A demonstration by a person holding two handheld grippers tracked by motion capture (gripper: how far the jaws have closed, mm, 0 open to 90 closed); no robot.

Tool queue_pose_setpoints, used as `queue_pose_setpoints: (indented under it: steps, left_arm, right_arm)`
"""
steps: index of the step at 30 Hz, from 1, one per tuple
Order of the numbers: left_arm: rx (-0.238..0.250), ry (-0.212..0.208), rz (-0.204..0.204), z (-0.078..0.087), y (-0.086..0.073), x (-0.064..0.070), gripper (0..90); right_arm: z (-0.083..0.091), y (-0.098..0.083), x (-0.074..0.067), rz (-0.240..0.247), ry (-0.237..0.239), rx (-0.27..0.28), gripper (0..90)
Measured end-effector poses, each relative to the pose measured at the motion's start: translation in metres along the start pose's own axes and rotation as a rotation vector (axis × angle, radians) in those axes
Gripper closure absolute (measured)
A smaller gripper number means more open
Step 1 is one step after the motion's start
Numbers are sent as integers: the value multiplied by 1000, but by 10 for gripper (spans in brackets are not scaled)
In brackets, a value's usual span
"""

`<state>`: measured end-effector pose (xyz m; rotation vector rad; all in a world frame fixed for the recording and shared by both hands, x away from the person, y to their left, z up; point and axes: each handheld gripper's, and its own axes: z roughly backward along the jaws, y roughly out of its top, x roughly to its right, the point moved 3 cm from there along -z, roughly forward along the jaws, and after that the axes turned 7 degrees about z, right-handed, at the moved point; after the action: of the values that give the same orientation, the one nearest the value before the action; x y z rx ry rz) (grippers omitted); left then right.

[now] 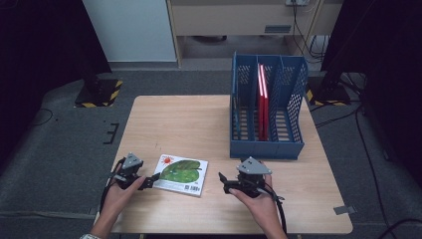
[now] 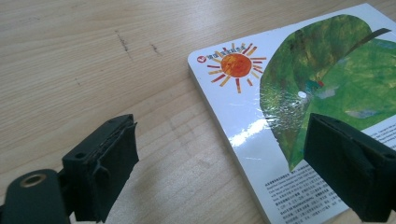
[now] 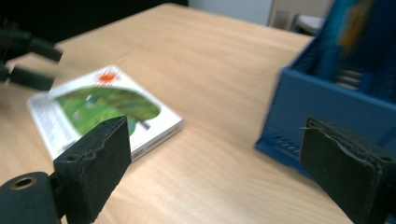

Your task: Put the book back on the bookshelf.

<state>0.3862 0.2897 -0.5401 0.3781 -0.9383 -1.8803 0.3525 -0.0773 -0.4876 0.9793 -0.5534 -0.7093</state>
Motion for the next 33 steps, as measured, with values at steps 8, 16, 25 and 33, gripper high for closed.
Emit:
queue_pose_setpoints:
  steps: [8, 16, 25, 33]
  left_arm:
    - [-44, -5, -15, -7, -4, 4, 97]
    - [-49, -29, -11, -9, -4, 5, 97]
    - [-61, -105, -3, -14, -4, 14, 128]
    - [-63, -155, 9, -16, -4, 18, 176]
  right_arm:
    - [-15, -7, -20, 40, 43, -42, 116]
    - [-30, -14, -37, 56, 112, -91, 166]
    - [-42, -22, -46, 51, 171, -137, 144]
    - [-48, -23, -51, 38, 205, -150, 137]
